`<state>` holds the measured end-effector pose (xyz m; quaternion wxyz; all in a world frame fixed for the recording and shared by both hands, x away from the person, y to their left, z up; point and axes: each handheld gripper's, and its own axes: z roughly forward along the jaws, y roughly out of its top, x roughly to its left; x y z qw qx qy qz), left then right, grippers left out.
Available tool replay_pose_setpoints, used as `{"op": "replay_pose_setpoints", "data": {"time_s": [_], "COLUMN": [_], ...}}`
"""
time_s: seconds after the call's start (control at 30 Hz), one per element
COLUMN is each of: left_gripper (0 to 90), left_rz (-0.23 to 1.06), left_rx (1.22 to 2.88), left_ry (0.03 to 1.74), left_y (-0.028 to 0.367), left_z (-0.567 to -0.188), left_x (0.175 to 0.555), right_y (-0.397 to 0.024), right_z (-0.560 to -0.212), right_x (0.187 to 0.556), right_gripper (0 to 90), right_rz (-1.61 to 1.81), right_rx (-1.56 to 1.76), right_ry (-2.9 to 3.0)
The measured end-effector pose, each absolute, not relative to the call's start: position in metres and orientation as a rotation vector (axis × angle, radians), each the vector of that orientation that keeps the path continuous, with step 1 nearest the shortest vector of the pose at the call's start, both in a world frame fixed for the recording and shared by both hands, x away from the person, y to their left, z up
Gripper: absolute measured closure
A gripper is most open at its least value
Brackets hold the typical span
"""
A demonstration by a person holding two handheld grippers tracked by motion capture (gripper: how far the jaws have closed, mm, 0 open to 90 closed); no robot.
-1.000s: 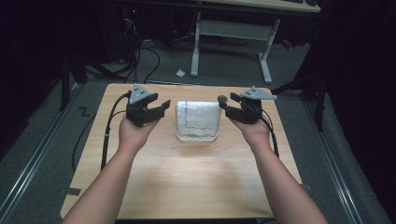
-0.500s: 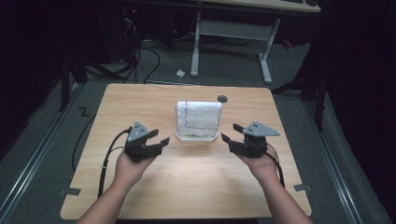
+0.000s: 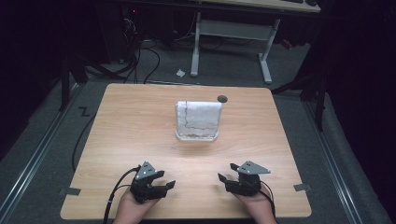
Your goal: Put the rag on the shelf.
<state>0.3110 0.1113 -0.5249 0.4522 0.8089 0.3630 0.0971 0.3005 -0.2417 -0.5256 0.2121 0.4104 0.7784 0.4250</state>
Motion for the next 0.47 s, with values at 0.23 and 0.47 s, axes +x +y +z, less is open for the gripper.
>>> {"op": "replay_pose_setpoints", "data": {"time_s": [0.23,0.47], "left_gripper": [38.7,38.1], "left_rz": [0.288,0.273], "left_rx": [2.023,2.018], "left_ry": [0.917,0.946], "left_y": [0.114,0.119], "left_z": [-0.528,-0.531], "left_x": [0.323,0.324], "right_y": [-0.24,-0.245], "right_z": [-0.528,-0.533], "right_x": [0.307,0.31], "right_gripper": [35.5,35.5], "right_rz": [1.136,1.133], "right_rx": [1.102,1.14], "right_ry": [2.18,2.172]}}
